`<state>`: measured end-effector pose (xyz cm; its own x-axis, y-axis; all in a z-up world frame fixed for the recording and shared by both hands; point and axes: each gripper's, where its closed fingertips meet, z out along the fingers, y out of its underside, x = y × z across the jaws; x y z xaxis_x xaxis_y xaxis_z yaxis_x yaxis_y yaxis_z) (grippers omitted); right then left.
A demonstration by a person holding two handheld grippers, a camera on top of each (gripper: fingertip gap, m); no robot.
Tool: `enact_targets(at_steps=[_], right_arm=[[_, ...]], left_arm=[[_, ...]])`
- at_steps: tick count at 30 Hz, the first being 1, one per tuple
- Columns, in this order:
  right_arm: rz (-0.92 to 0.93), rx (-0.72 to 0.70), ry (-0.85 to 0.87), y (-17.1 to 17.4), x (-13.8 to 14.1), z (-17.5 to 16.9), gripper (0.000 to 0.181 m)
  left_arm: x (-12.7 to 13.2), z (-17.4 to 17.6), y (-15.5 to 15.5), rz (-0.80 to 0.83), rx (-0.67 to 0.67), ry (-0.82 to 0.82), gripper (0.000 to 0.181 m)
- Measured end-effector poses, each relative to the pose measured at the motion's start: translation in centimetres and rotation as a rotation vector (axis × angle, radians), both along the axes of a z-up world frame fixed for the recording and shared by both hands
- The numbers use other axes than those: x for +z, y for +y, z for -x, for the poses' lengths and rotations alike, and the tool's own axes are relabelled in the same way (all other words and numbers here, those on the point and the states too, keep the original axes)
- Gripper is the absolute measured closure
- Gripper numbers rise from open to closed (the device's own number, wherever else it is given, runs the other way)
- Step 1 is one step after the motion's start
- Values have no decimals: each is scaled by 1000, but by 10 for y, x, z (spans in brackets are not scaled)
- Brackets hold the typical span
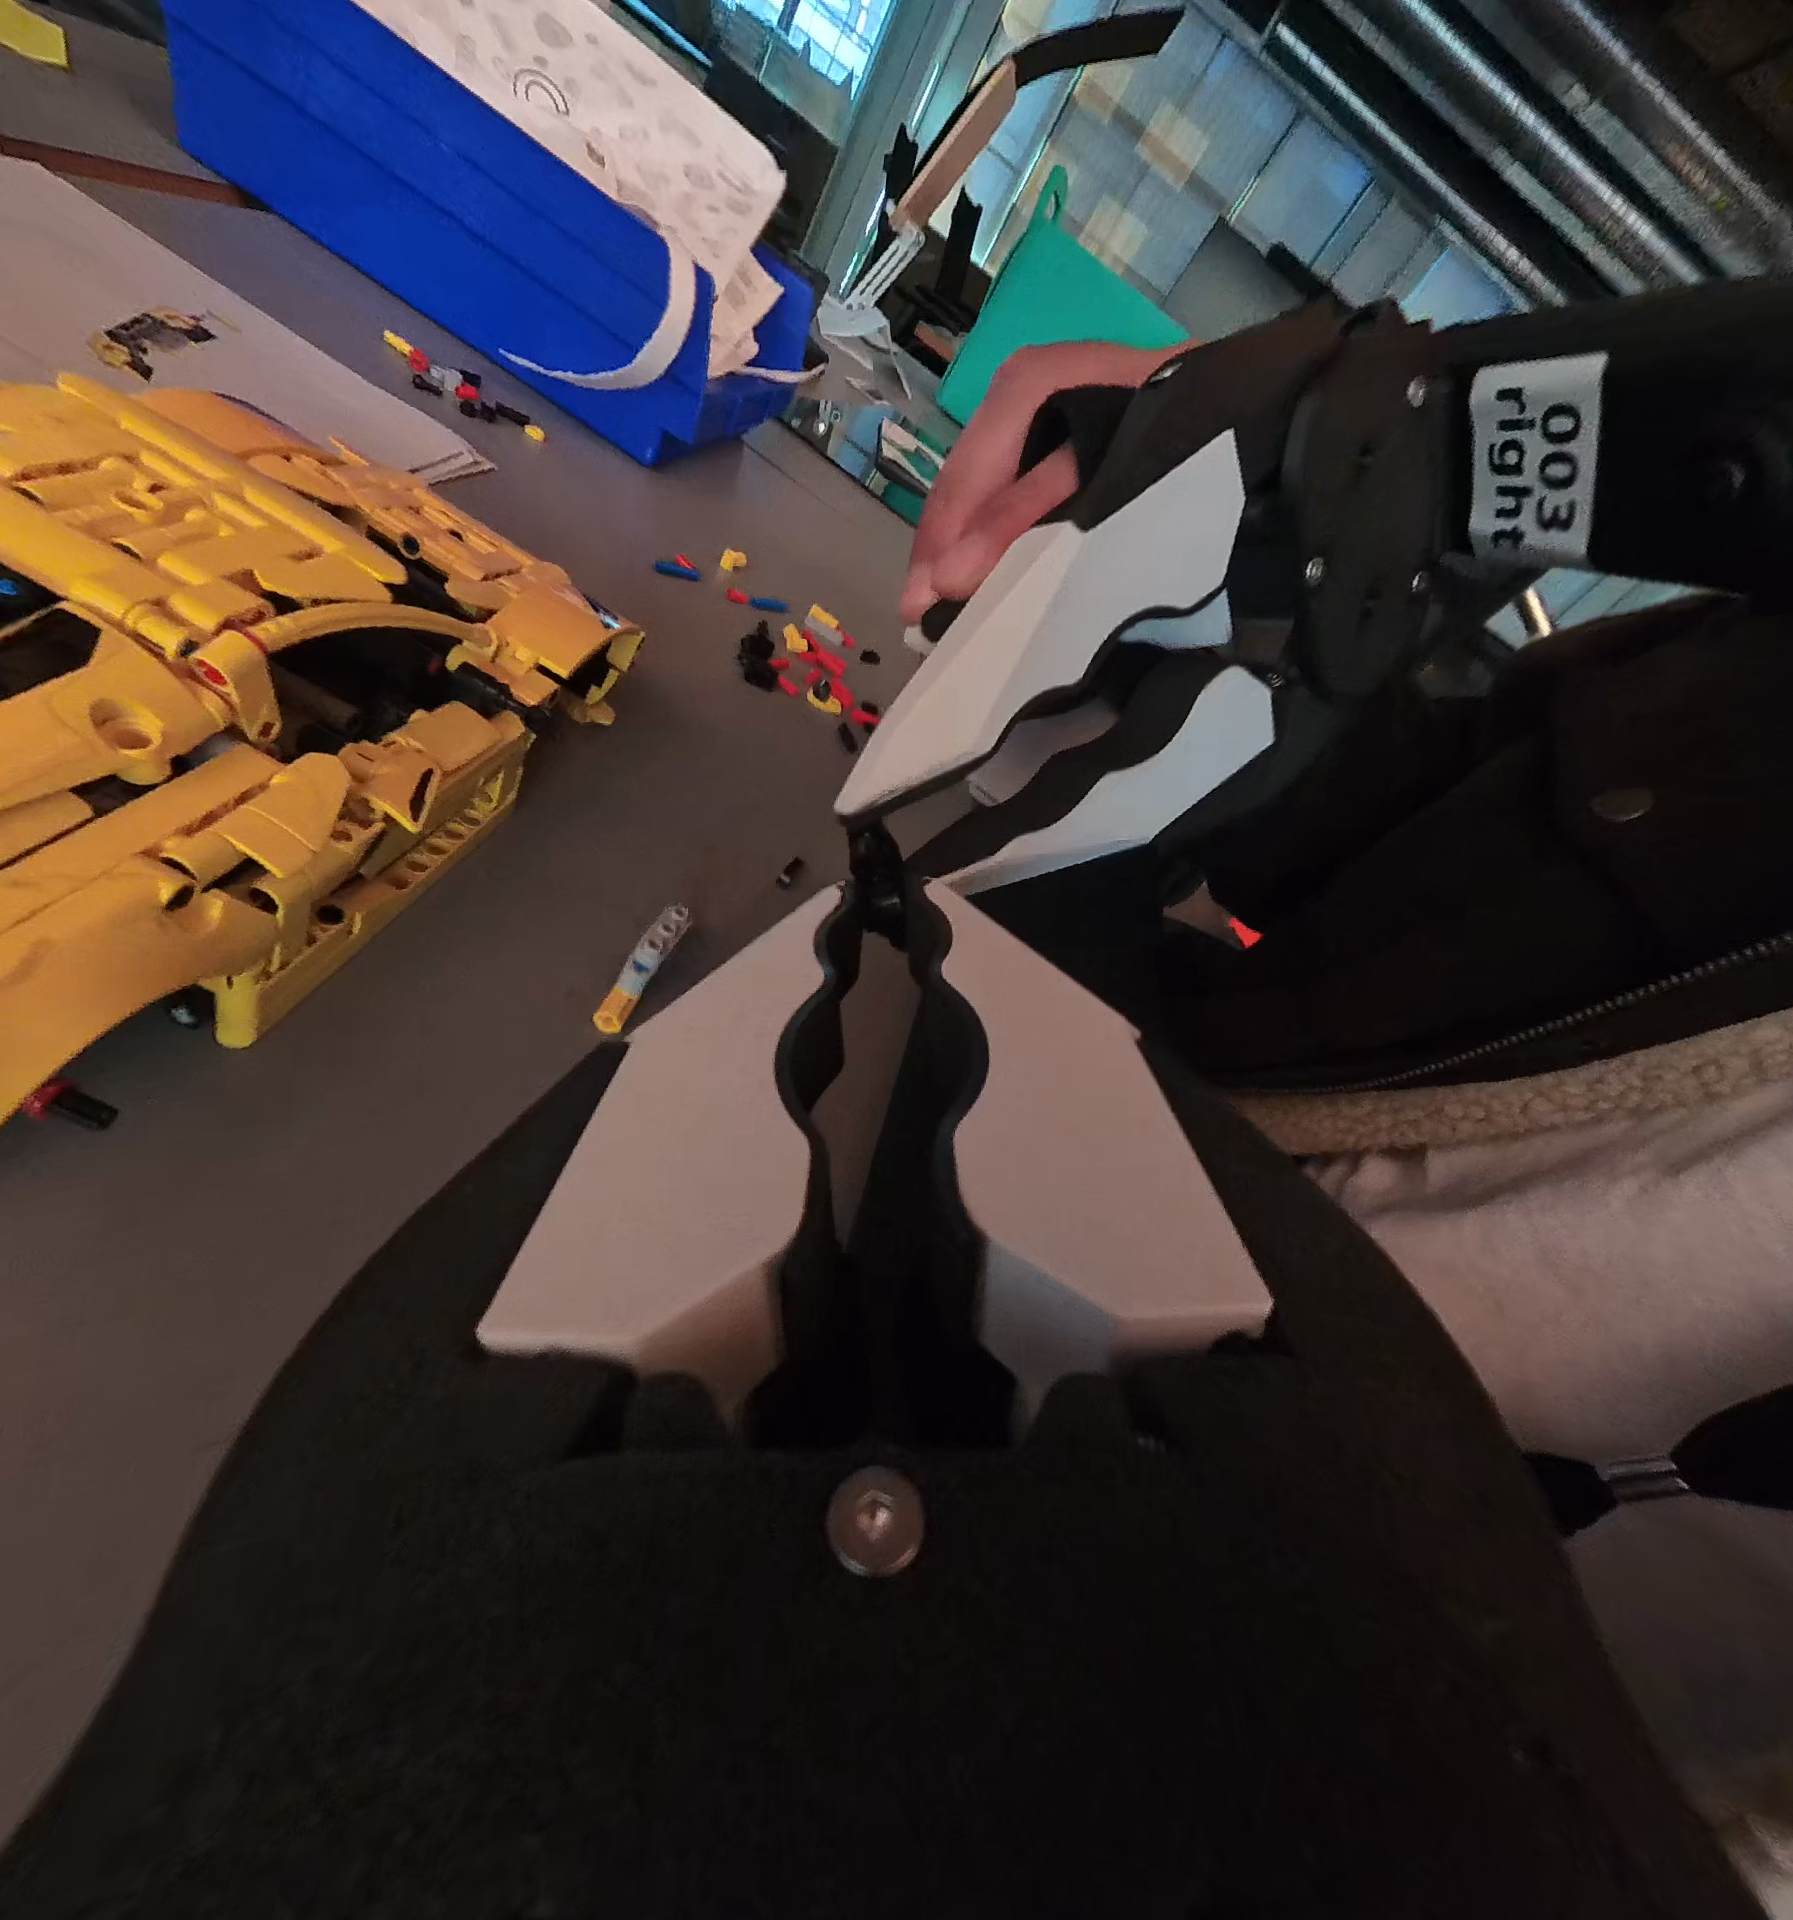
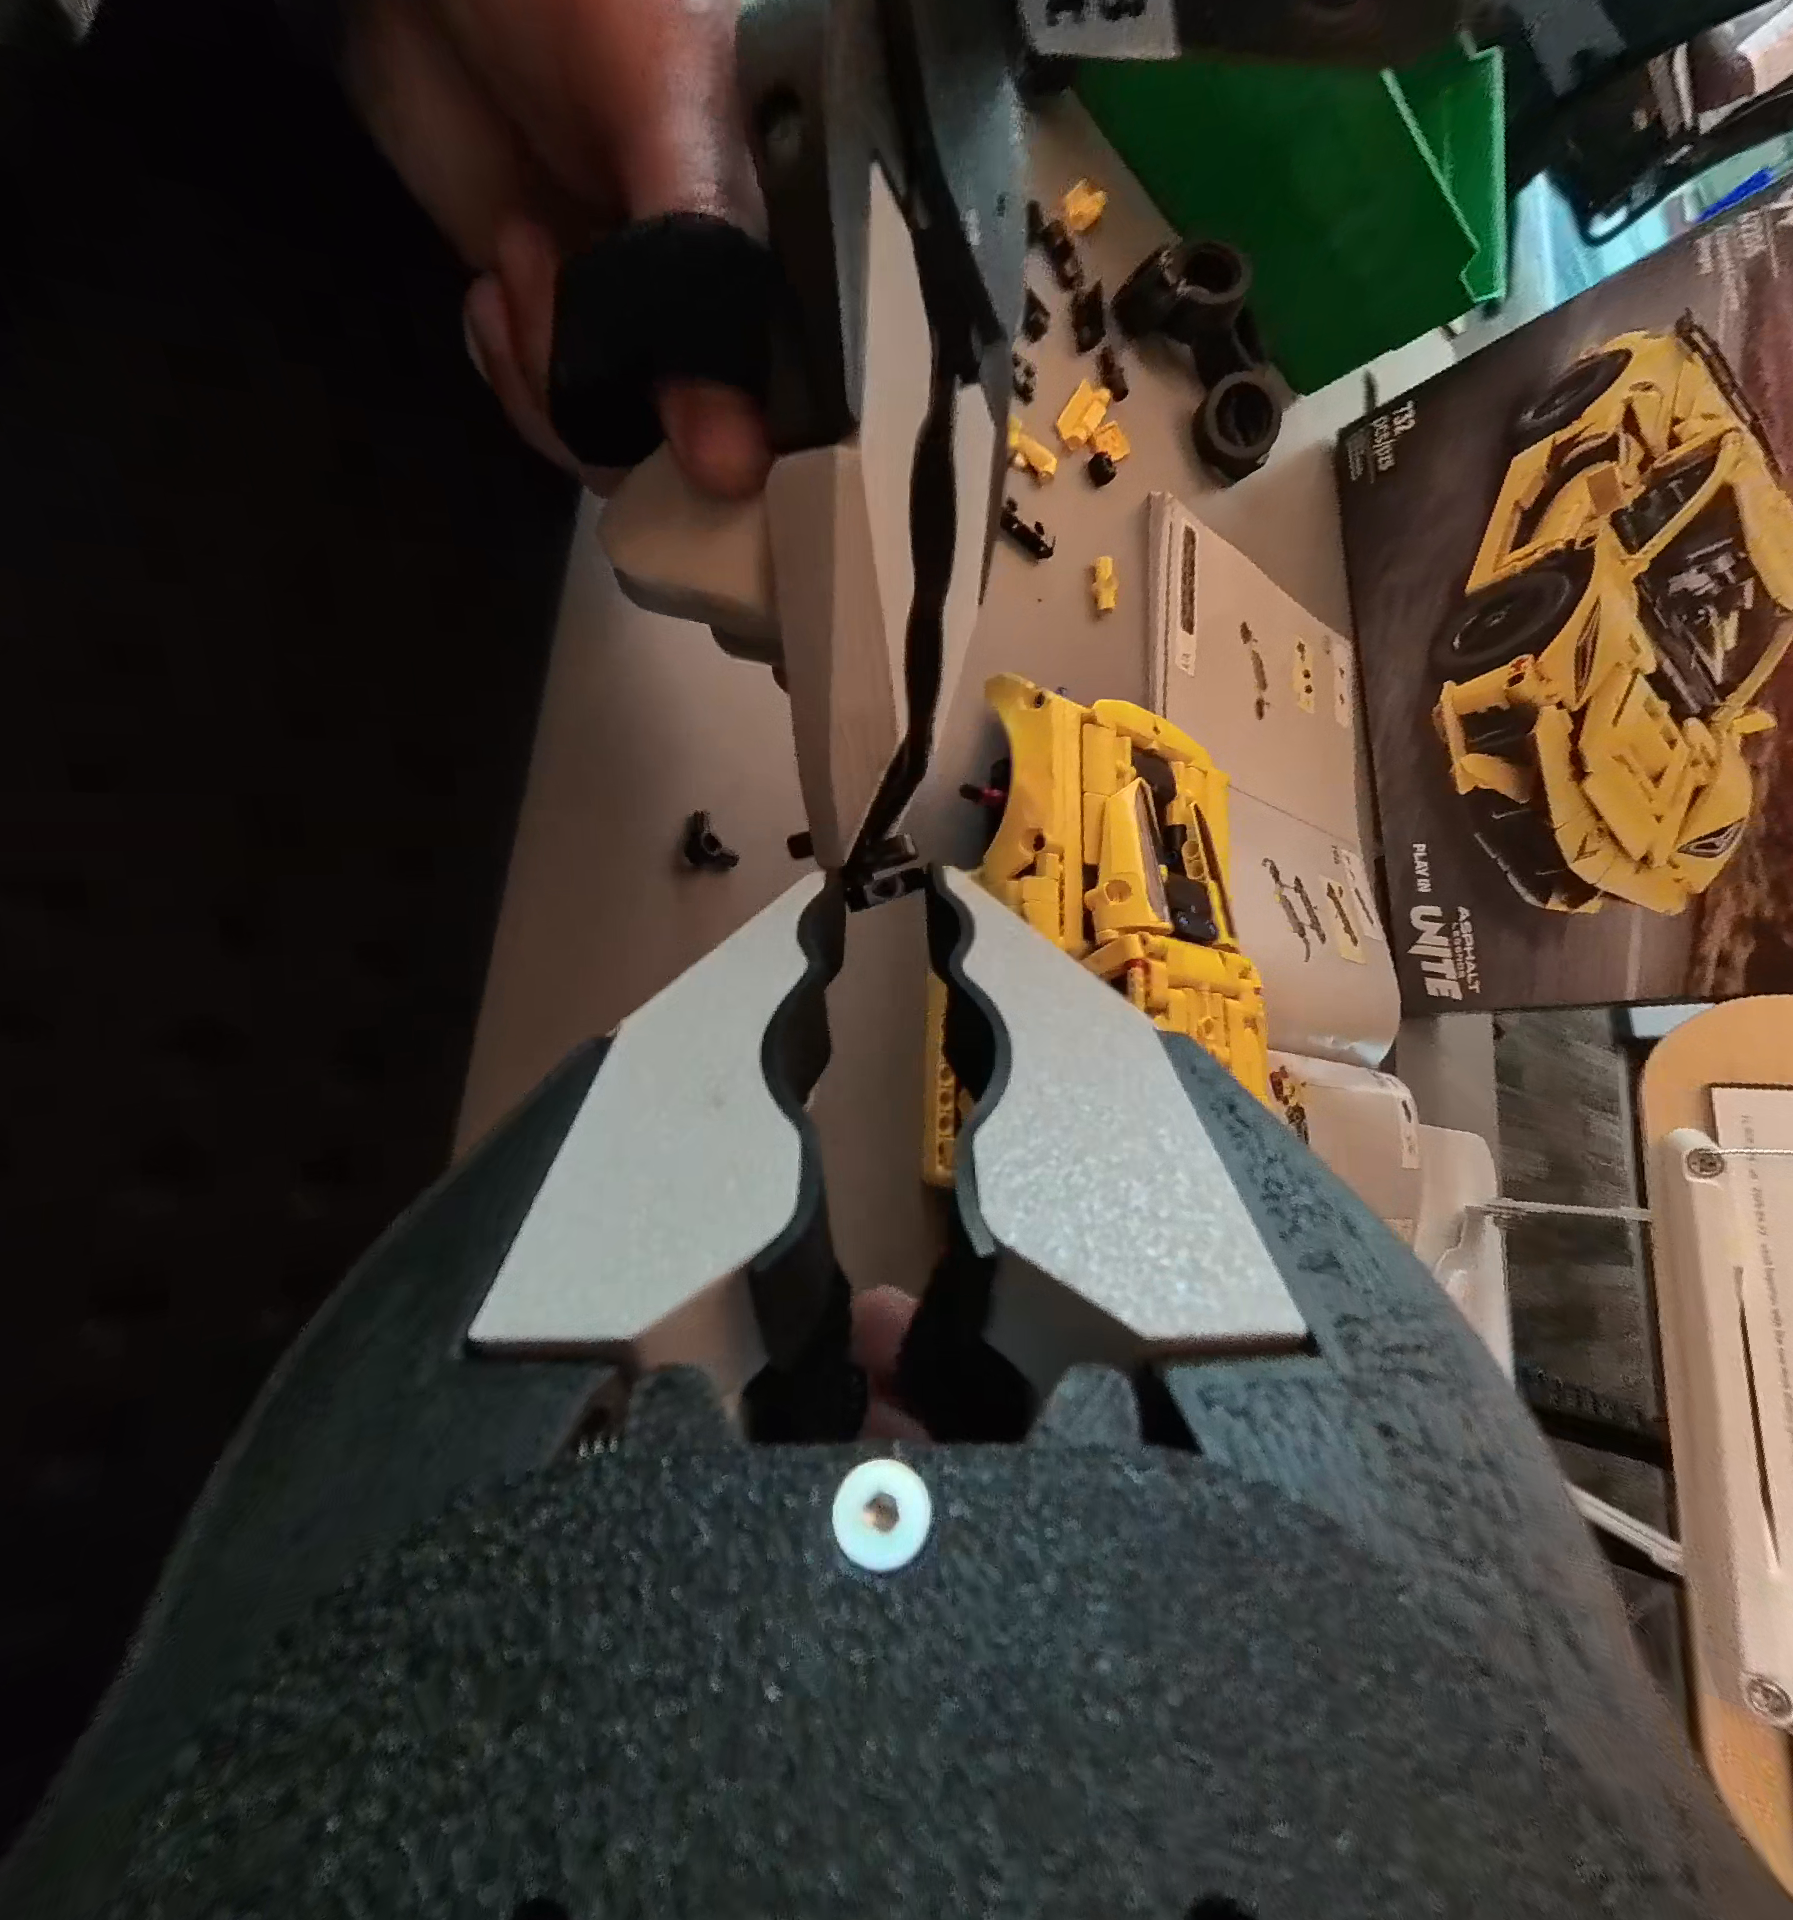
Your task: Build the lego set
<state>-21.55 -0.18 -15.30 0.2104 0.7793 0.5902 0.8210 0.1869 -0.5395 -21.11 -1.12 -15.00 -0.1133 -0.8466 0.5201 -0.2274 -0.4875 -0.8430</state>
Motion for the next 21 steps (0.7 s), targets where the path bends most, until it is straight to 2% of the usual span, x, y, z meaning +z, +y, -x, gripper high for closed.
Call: enact_targets(at_steps=[9,21], right_arm=[[-2,-41,91,4,8,1,167],[-185,38,-94,-3,3,4,172]], left_arm=[[9,3,4,23,13,-58,174],[5,2,-4,23,-37,-35,175]])
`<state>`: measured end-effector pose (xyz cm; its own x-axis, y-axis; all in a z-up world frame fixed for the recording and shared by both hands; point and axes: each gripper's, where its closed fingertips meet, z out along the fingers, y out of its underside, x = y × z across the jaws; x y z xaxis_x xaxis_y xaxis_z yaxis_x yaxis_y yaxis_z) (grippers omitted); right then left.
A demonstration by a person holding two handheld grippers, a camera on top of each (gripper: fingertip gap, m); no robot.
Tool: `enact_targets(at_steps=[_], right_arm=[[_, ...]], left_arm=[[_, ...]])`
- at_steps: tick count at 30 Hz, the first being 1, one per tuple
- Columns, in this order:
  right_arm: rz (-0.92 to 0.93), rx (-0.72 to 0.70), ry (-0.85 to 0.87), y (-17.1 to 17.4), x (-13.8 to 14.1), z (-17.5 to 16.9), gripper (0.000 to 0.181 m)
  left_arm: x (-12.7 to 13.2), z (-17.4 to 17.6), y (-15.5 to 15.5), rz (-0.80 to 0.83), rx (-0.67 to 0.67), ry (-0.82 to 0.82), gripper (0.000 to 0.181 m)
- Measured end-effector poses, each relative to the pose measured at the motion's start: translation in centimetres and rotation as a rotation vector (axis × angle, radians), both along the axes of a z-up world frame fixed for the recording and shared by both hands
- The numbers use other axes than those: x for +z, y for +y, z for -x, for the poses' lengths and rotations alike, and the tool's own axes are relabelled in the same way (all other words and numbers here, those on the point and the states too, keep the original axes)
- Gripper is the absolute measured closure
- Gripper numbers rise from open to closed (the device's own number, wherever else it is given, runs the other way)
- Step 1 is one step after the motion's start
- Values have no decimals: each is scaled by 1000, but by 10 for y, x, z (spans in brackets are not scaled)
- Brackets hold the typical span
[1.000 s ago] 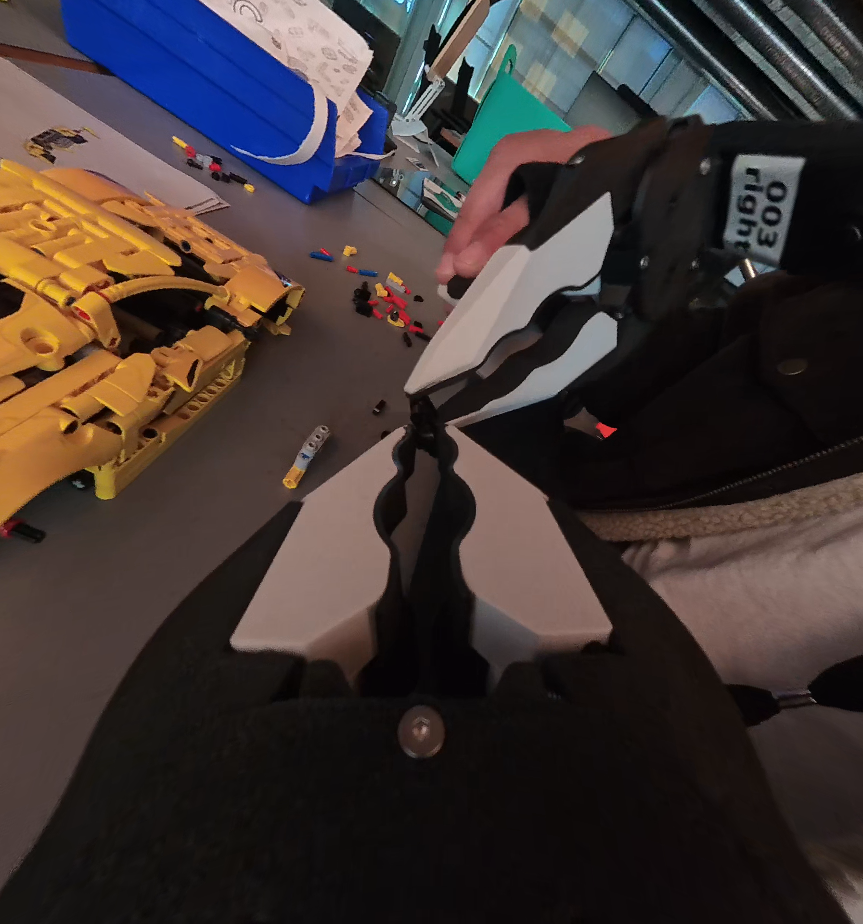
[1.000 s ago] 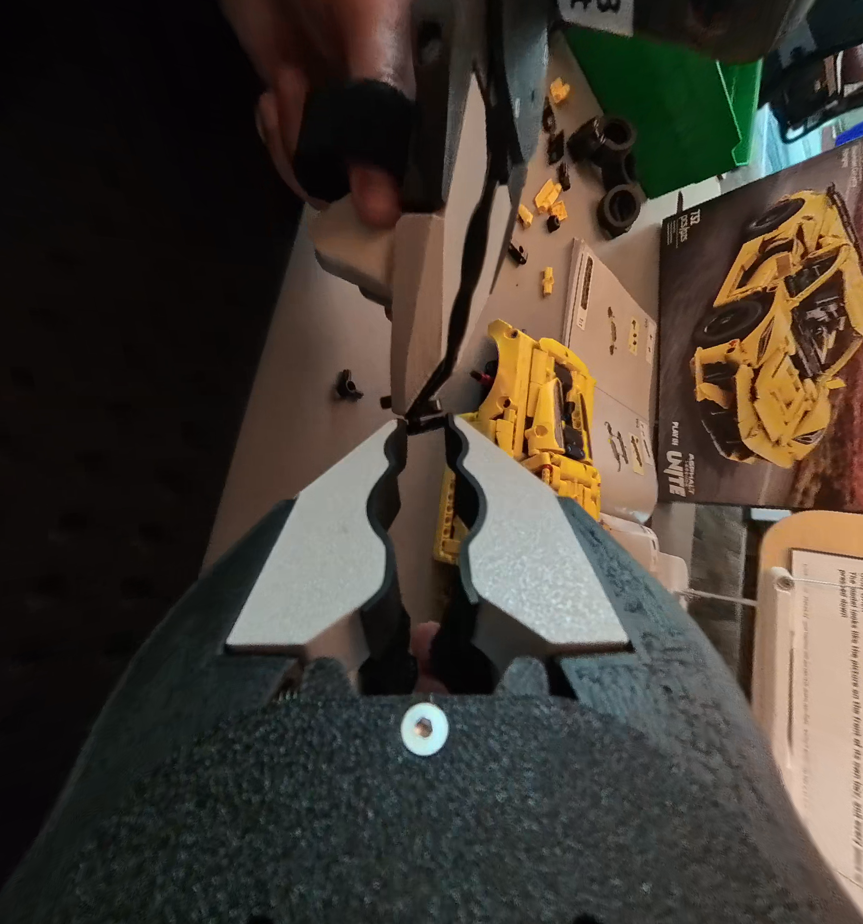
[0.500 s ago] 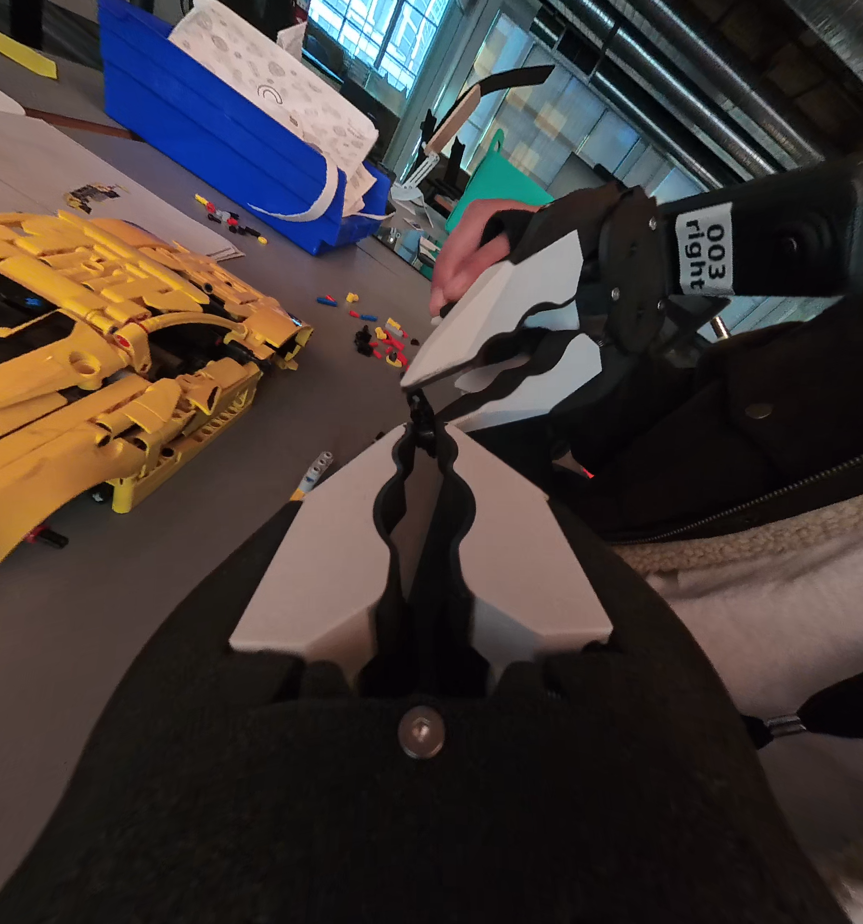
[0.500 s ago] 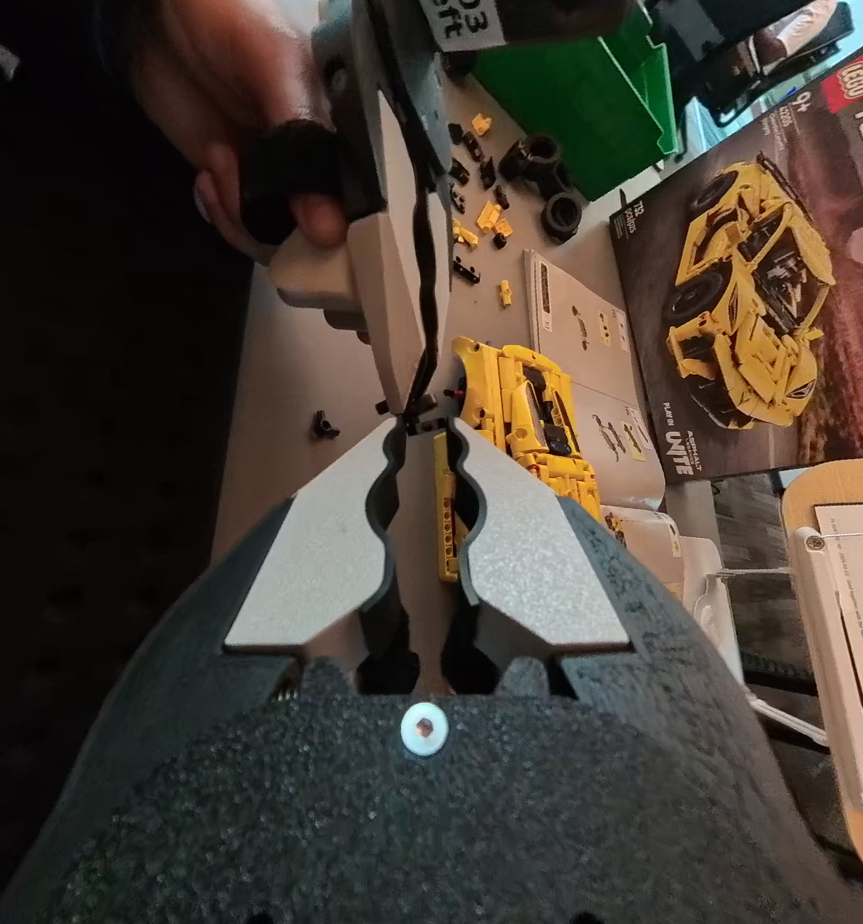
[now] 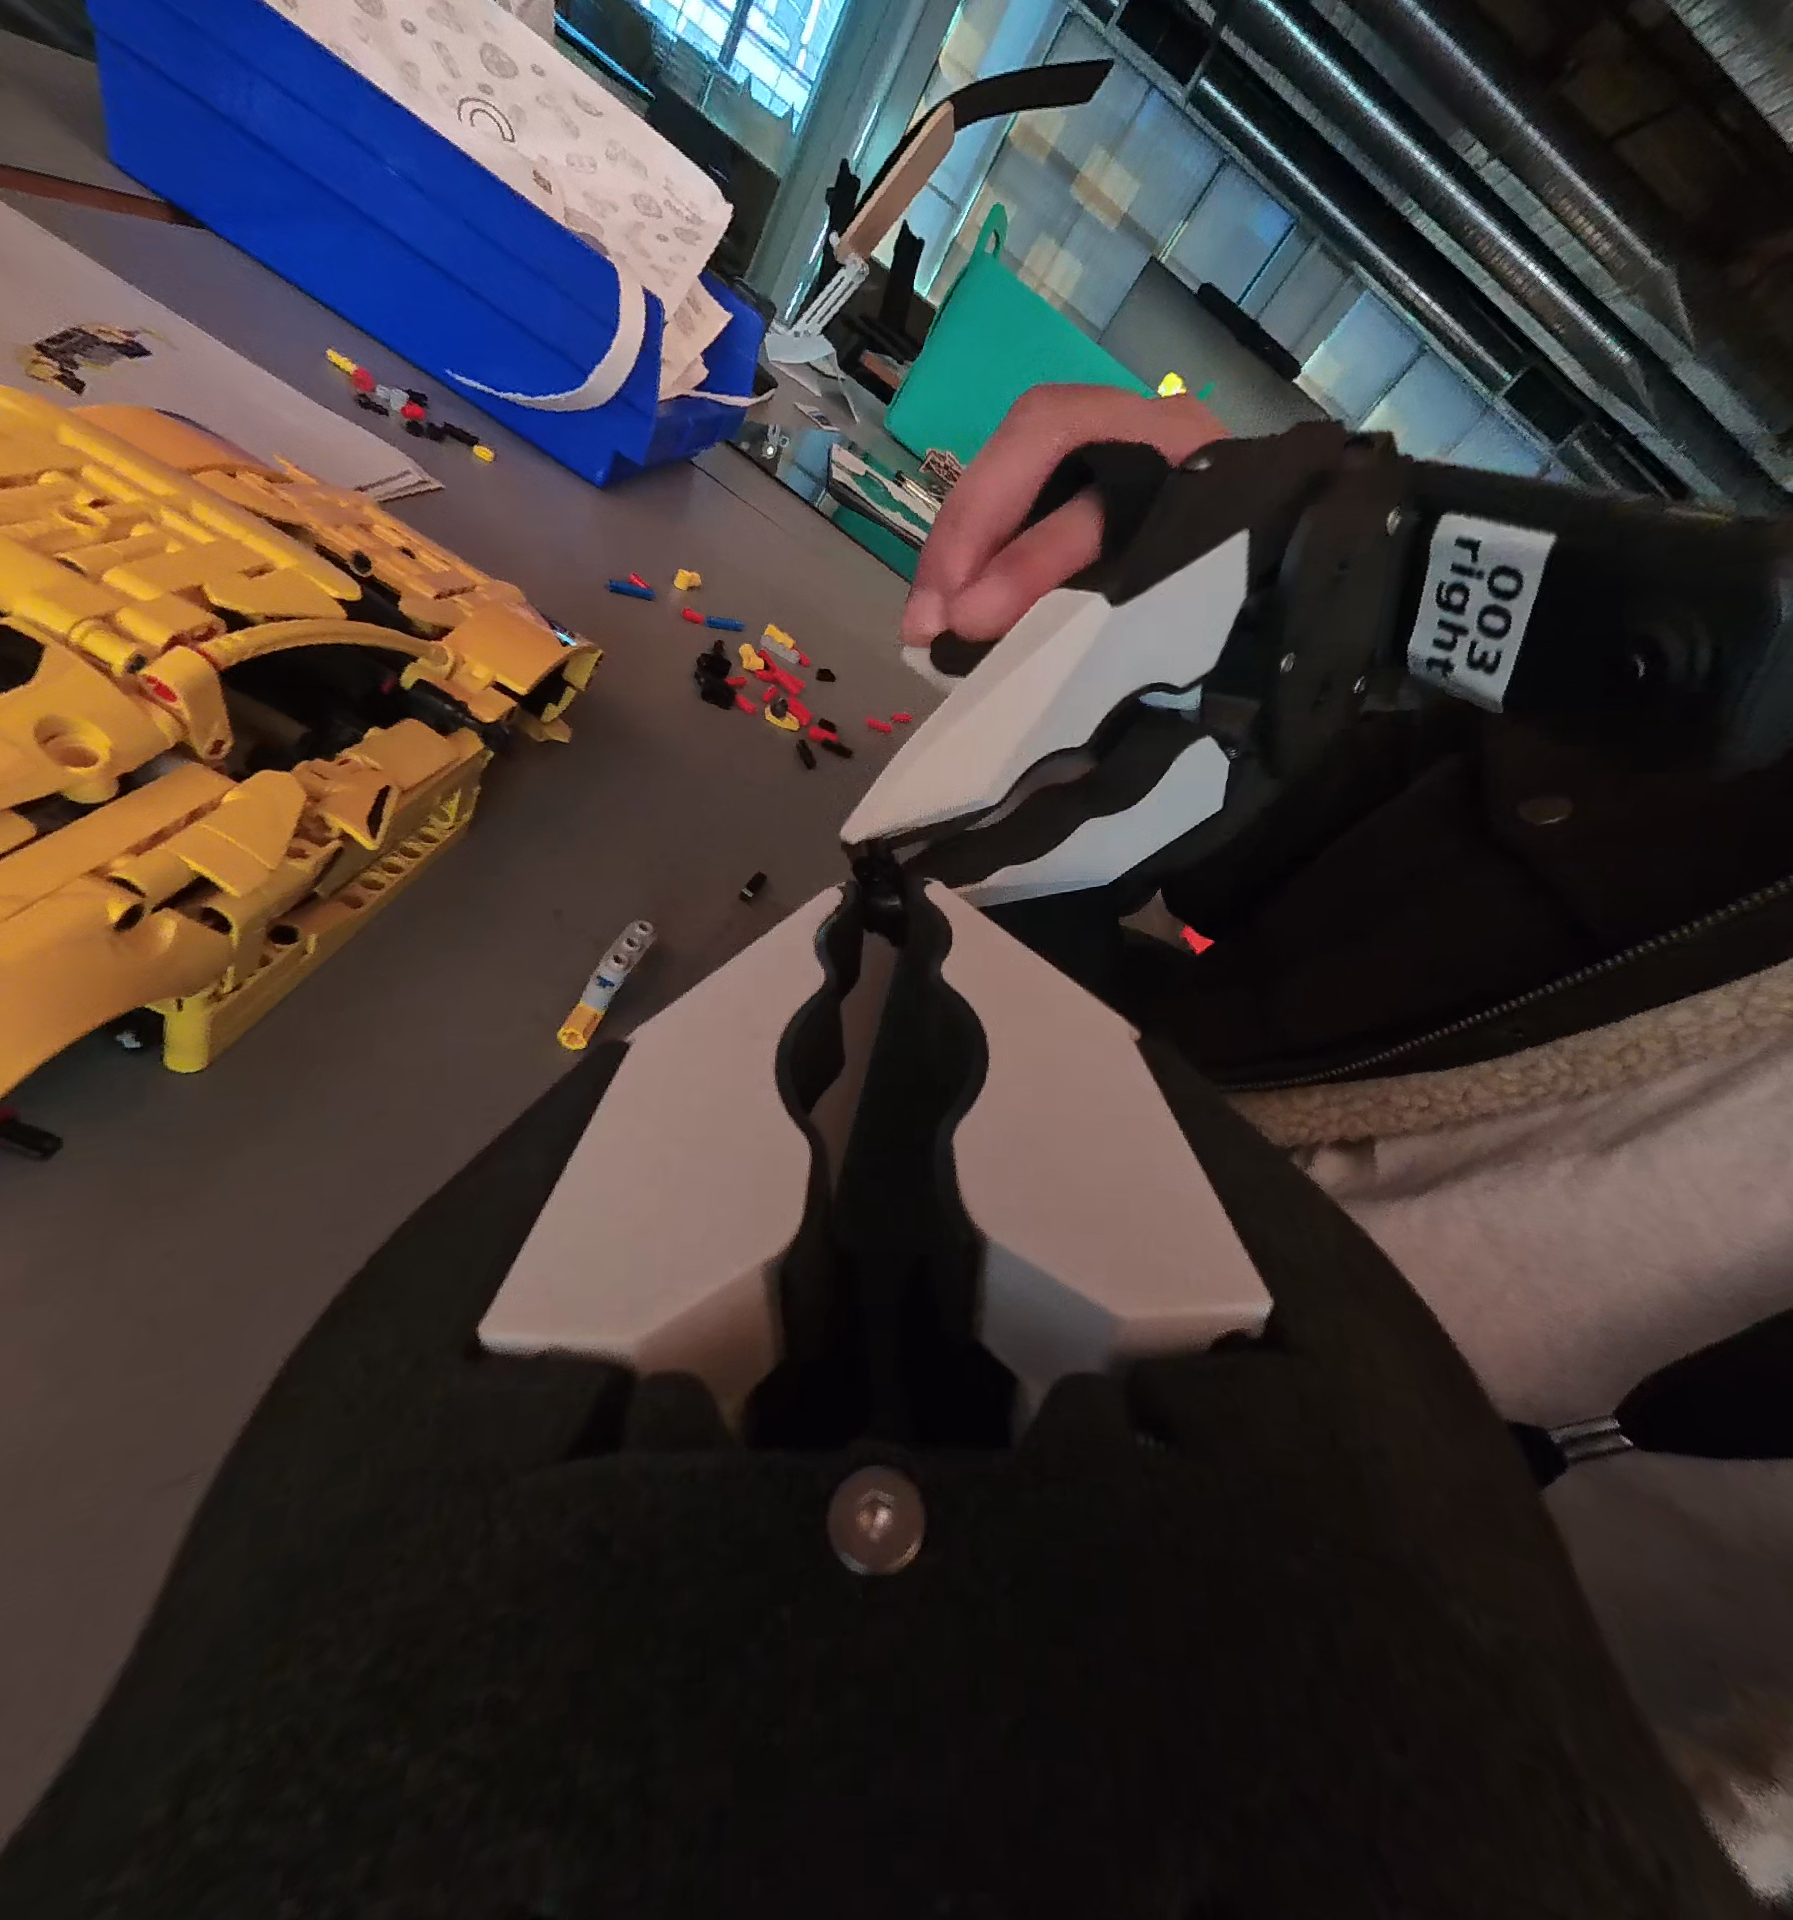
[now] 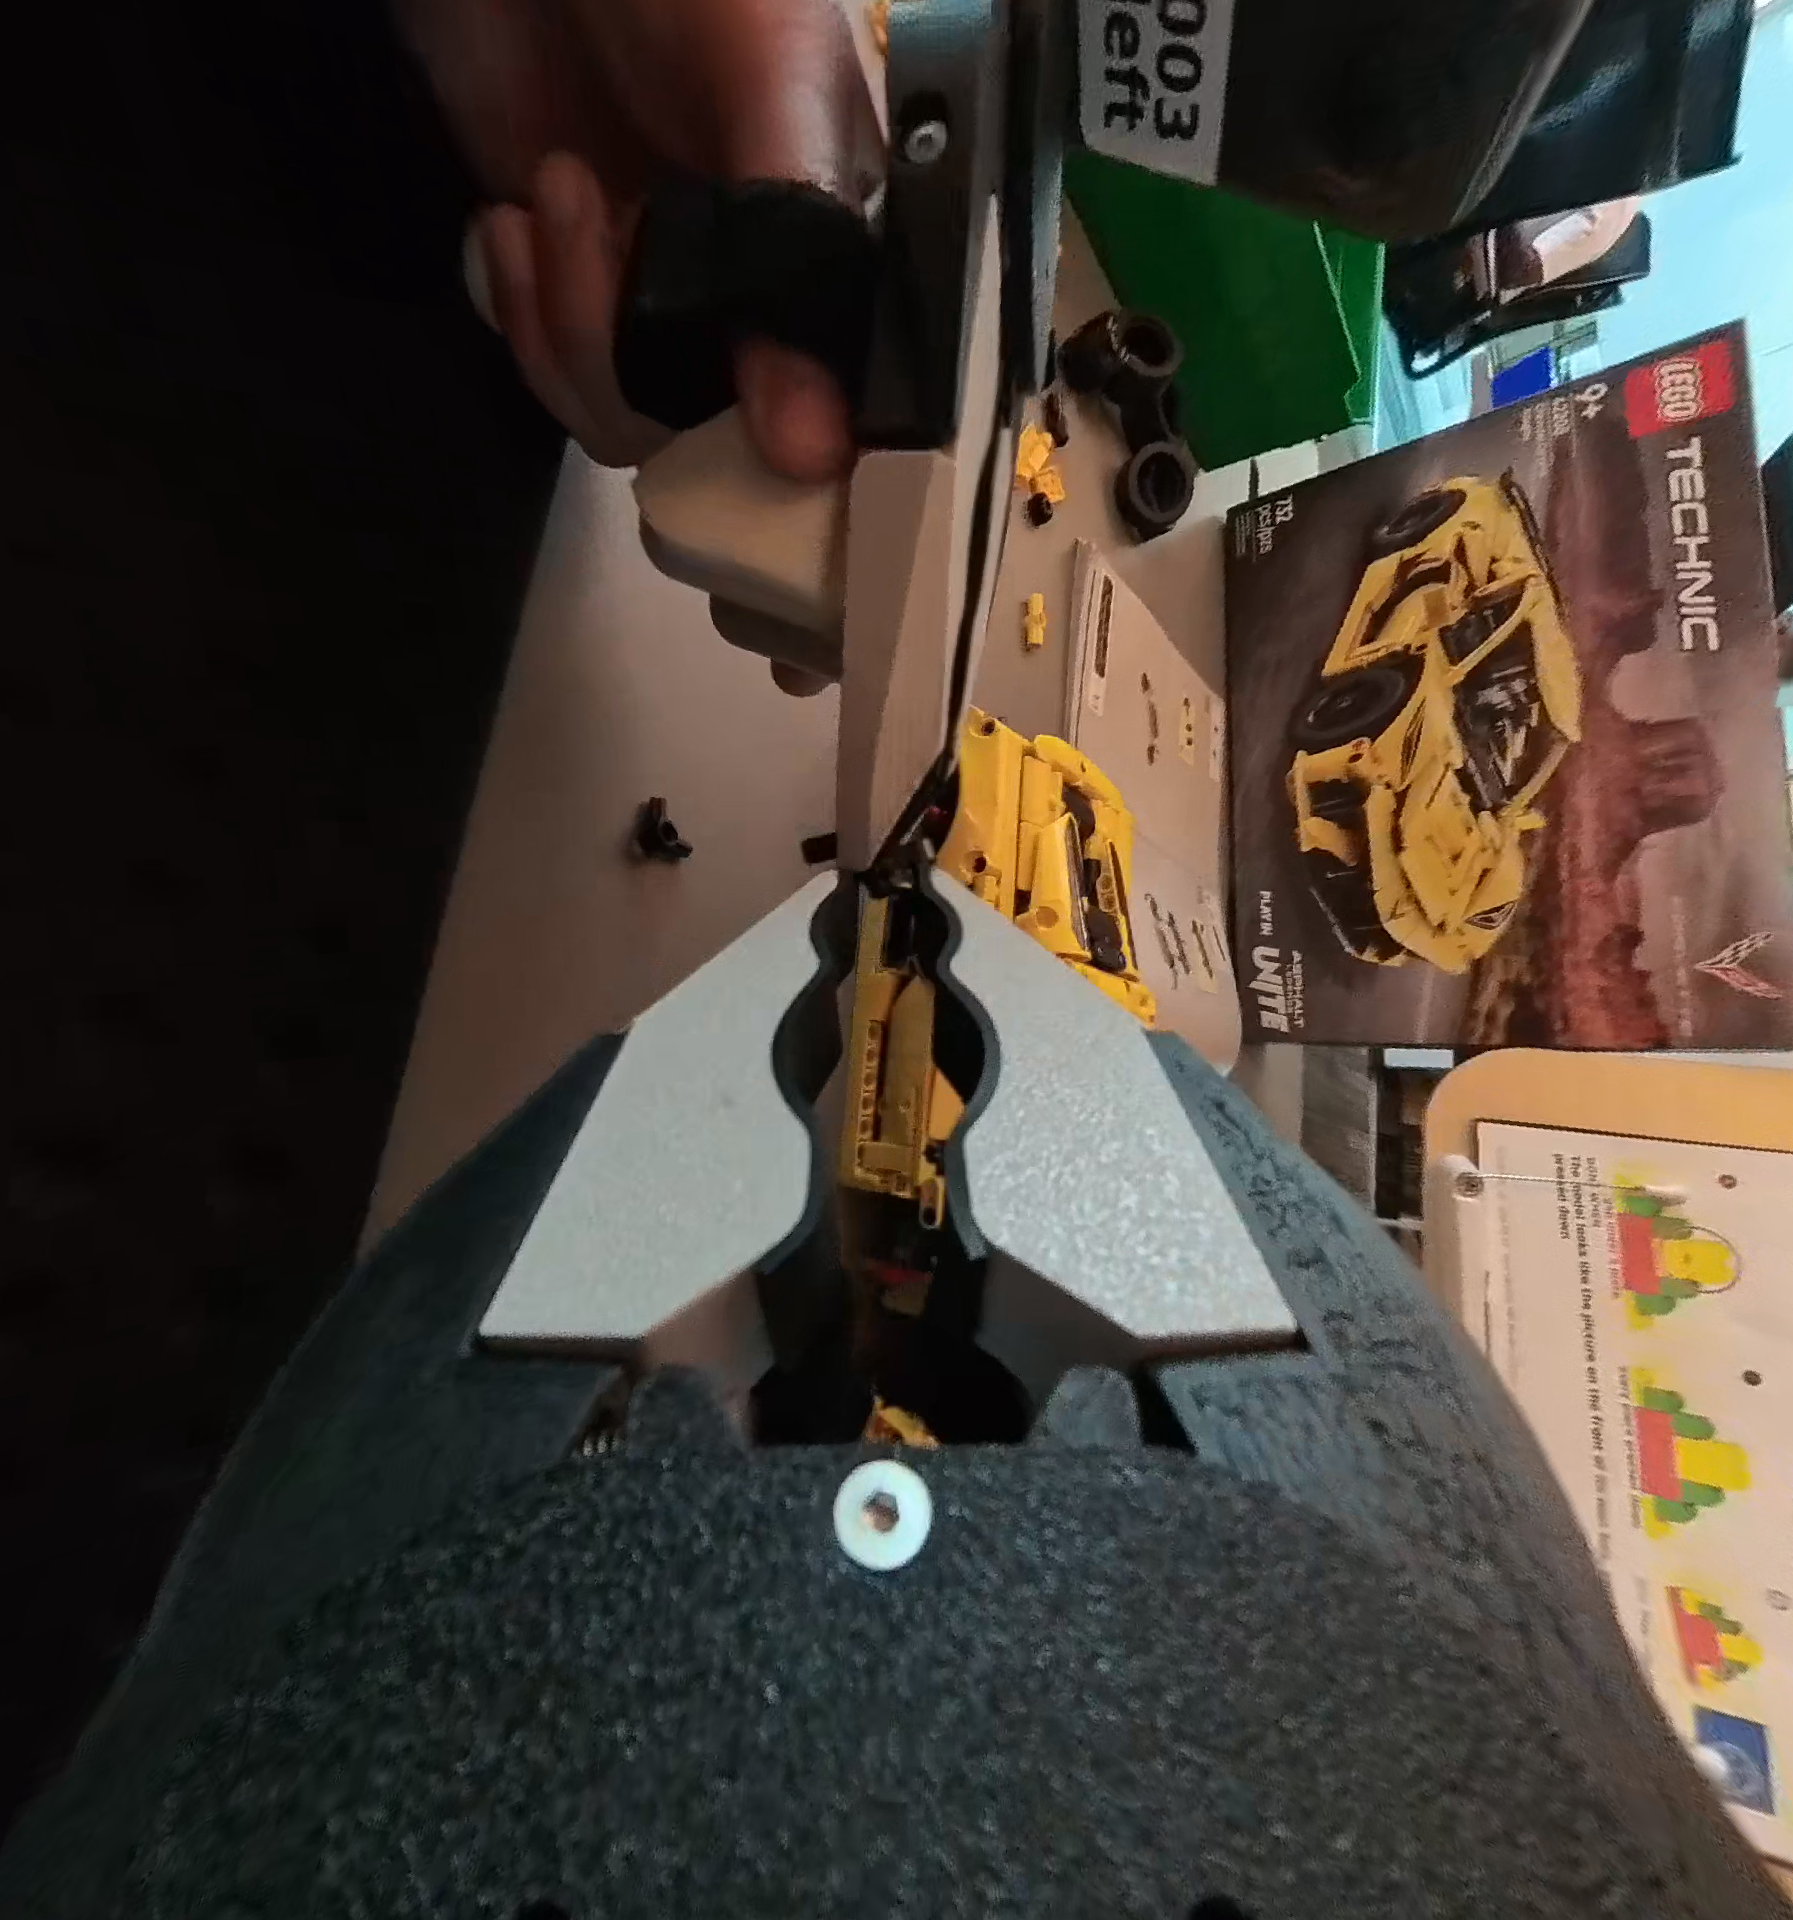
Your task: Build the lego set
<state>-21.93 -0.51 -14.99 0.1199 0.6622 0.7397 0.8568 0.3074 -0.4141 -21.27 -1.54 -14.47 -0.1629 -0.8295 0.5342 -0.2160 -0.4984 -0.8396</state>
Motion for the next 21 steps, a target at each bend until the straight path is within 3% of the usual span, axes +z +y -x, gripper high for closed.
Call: enact_targets(at_steps=[6,9,12,17,21], right_arm=[[23,-10,62,4,3,-1,175],[163,-79,159,4,-4,-15,178],[261,-99,310,-4,-12,-22,178],[559,-183,485,-12,-44,-32,178],[707,-132,853,-6,-16,-23,178]], left_arm=[[4,2,6,2,36,-24,174],[10,13,21,43,106,-65,174],[9,17,30,46,150,-57,174],[-4,5,16,-63,107,33,173],[-6,0,4,-80,45,48,173]])
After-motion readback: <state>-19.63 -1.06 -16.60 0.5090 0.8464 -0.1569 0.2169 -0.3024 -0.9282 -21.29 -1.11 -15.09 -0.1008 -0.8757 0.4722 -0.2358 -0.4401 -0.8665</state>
